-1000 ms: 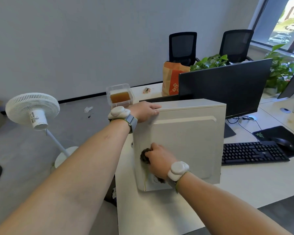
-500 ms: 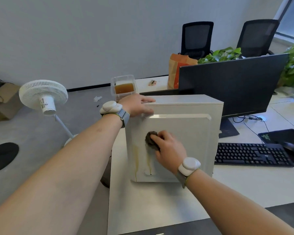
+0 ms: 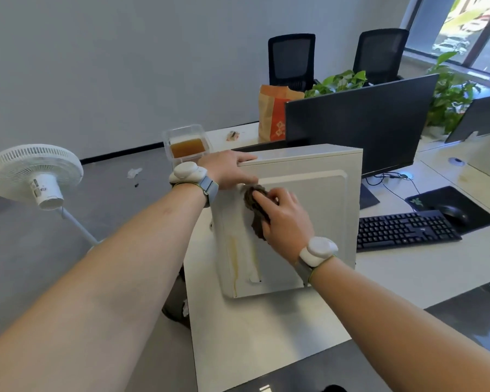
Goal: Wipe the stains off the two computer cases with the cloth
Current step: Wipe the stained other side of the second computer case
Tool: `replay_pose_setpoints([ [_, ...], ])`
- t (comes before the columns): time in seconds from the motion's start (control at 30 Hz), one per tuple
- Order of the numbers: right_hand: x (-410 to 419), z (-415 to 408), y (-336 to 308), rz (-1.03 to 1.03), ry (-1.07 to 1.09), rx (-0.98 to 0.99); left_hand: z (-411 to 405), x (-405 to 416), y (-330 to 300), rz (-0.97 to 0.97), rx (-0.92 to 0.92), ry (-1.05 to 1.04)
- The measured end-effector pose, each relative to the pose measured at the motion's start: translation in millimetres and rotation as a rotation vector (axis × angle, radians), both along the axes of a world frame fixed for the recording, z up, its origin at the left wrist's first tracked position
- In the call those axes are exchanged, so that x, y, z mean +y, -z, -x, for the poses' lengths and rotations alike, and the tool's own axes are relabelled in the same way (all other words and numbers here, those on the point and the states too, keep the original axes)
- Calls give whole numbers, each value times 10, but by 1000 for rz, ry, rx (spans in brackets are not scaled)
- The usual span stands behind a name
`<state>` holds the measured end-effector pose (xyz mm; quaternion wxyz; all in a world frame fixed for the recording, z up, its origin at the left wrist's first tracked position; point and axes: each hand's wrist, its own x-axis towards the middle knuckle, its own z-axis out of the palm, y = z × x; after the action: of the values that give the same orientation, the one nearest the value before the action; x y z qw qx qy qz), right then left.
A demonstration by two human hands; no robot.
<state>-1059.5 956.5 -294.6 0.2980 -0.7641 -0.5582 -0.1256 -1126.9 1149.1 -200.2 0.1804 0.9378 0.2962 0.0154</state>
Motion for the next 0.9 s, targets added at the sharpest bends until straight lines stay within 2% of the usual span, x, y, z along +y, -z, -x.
replay_pose_setpoints([
  [0.07, 82, -42, 50, 8, 18, 3, -11, 33, 14, -13, -2, 13],
  [0.2, -89, 2, 442, 328, -101, -88, -42, 43, 7, -29, -4, -2],
  [0.3, -159, 17, 435, 515, -133, -91, -65, 82, 16, -6, -12, -9],
  [0.33, -122, 13, 344, 471, -113, -61, -77, 98, 21, 6, -17, -6],
  [0.47, 167, -58, -96, 3, 26, 55, -94, 119, 22, 32, -48, -1],
  [0.5, 233, -67, -145, -20, 26, 57, -92, 116, 15, 29, -52, 3],
  [0.67, 111, -25, 332, 200, -100, -21, -85, 116, 4, -9, -23, 8],
  [0.8, -128, 62, 515, 540, -138, -48, -36, 79, -27, -40, 12, 42],
  [0.83, -149, 79, 479, 576, -133, -10, -28, 60, -28, -70, 25, 59],
  [0.9, -138, 116, 372, 465, -88, 82, -23, 46, -16, -125, 50, 86],
])
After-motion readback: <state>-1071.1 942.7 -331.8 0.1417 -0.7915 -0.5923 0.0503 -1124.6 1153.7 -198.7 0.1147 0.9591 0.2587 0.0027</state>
